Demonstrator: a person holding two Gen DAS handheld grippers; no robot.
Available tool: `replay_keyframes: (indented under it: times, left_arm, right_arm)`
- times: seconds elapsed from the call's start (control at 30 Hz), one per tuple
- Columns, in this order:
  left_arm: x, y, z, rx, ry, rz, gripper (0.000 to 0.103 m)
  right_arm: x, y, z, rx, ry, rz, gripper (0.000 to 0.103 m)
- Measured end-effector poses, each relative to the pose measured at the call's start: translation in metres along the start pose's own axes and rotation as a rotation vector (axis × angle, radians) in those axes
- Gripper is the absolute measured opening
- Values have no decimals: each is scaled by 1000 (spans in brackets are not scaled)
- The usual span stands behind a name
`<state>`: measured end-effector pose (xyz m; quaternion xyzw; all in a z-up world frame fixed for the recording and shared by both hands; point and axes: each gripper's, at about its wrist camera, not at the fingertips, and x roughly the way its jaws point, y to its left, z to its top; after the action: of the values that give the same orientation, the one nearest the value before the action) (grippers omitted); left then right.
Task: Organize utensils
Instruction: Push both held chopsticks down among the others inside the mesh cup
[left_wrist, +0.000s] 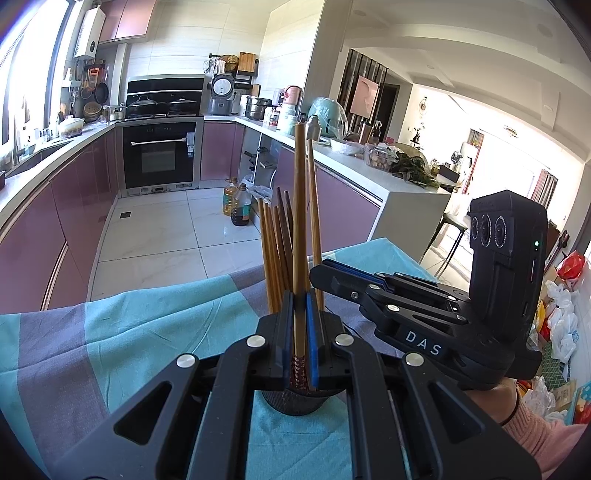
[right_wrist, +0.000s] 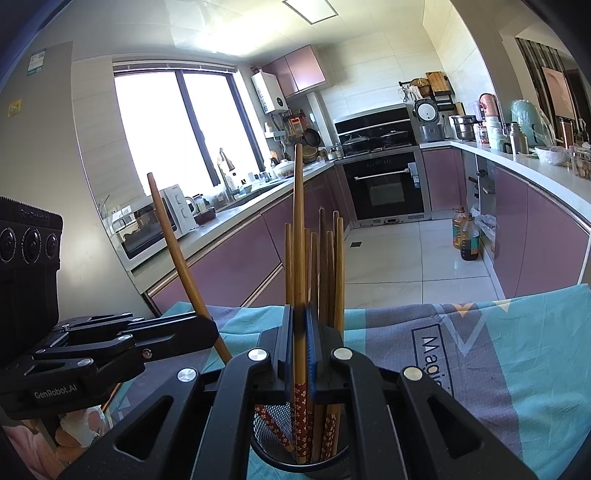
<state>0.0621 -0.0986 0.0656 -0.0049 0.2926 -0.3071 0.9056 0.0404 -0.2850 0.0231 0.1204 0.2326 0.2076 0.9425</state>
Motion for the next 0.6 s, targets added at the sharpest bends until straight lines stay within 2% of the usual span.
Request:
replay_keyframes:
  times: [0.6]
  left_arm:
    - [5,1,-6,8,19,1,7]
  right_arm:
    - [2,1,-9,6,11,0,5]
